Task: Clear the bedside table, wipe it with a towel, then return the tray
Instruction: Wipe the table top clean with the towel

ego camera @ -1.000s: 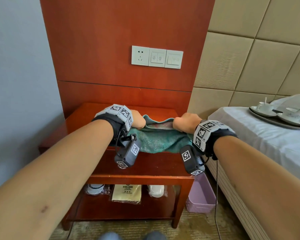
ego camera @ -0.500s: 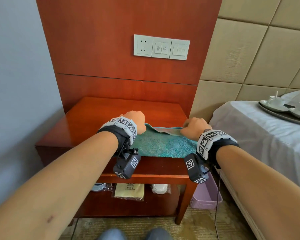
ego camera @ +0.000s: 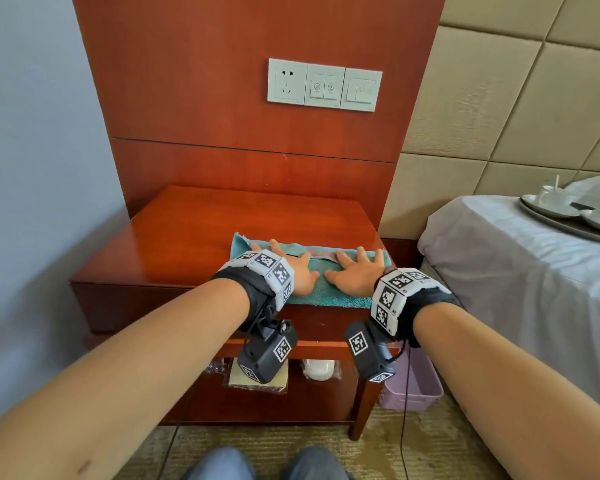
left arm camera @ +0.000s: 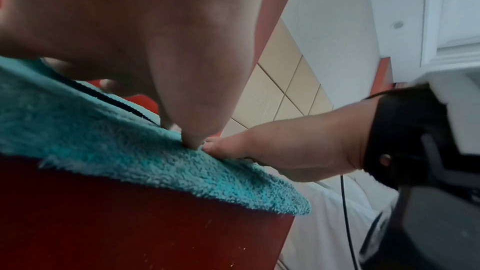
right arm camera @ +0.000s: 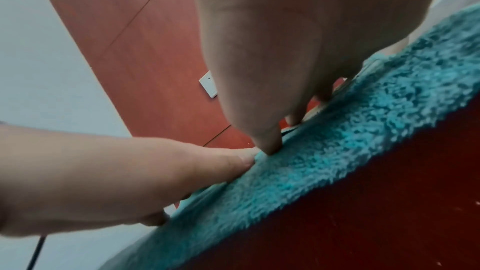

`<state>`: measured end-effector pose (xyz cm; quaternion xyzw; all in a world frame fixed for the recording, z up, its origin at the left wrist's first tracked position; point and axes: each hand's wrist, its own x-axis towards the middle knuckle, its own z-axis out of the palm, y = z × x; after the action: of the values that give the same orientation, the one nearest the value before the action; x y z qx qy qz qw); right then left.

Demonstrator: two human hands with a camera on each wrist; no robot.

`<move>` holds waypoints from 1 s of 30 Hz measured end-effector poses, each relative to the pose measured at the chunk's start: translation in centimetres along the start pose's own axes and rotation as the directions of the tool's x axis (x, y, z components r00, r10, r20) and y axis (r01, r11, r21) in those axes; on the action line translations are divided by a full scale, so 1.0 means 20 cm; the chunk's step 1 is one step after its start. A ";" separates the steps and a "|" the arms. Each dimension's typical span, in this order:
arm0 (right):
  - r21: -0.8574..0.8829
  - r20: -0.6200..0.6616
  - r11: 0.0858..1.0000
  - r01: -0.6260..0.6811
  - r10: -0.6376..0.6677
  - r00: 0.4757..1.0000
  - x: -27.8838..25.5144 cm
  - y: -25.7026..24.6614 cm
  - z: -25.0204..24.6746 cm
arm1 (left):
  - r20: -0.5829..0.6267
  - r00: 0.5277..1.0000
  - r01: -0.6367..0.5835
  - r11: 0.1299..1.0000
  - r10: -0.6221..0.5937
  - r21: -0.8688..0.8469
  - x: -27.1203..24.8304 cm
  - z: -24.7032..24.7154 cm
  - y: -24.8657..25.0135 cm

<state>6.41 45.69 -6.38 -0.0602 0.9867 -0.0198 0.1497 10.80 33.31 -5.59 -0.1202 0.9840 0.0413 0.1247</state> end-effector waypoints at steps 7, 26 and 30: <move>0.057 0.030 0.997 -0.051 0.050 0.998 -0.03 -0.05 0.03 | 0.102 0.994 -0.047 0.998 0.042 0.044 0.04 -0.02 -0.05; 0.060 0.133 0.998 -0.016 0.008 0.991 0.40 0.00 -0.15 | 0.172 0.981 -0.101 0.991 0.086 0.082 0.39 -0.15 -0.05; 0.070 0.132 0.997 -0.025 0.015 0.991 0.57 0.01 -0.19 | 0.179 0.981 -0.089 0.993 0.073 0.081 0.57 -0.18 -0.02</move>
<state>-5.61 44.50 -6.10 -0.0461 0.9739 -0.0495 0.2166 -0.62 29.87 -4.96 -0.0704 0.9742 0.0133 0.2142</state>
